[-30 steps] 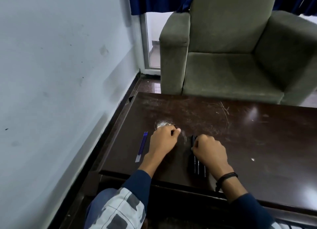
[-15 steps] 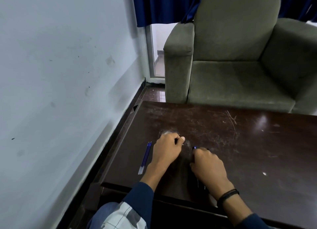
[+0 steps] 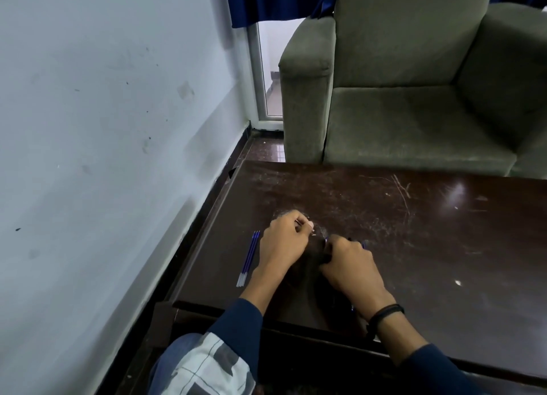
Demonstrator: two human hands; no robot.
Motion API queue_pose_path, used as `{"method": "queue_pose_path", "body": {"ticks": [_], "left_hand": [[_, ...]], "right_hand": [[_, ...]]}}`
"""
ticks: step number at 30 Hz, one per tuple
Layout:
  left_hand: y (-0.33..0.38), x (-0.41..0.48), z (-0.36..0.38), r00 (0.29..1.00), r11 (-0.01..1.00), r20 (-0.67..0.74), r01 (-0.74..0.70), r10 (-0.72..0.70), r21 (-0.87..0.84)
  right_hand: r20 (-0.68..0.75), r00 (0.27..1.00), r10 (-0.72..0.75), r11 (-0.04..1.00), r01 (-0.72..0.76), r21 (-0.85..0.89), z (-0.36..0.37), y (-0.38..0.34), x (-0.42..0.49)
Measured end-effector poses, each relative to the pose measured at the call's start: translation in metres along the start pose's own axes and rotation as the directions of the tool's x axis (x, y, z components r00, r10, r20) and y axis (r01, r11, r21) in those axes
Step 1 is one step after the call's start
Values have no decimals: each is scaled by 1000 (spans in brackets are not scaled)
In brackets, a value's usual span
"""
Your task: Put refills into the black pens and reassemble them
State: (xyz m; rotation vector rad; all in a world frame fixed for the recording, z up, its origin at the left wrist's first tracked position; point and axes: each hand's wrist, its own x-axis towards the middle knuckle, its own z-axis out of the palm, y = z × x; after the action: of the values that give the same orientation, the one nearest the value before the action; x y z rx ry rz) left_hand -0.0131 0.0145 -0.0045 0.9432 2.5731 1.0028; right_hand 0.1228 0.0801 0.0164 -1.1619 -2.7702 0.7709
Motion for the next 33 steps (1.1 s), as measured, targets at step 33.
{"method": "queue_pose_path", "body": {"ticks": [33], "left_hand": [[8,-1,-15,902,395,430,406,-31,-824]], "right_hand": [[-112,994,-13,915,57,400,-12,-11,3]]}}
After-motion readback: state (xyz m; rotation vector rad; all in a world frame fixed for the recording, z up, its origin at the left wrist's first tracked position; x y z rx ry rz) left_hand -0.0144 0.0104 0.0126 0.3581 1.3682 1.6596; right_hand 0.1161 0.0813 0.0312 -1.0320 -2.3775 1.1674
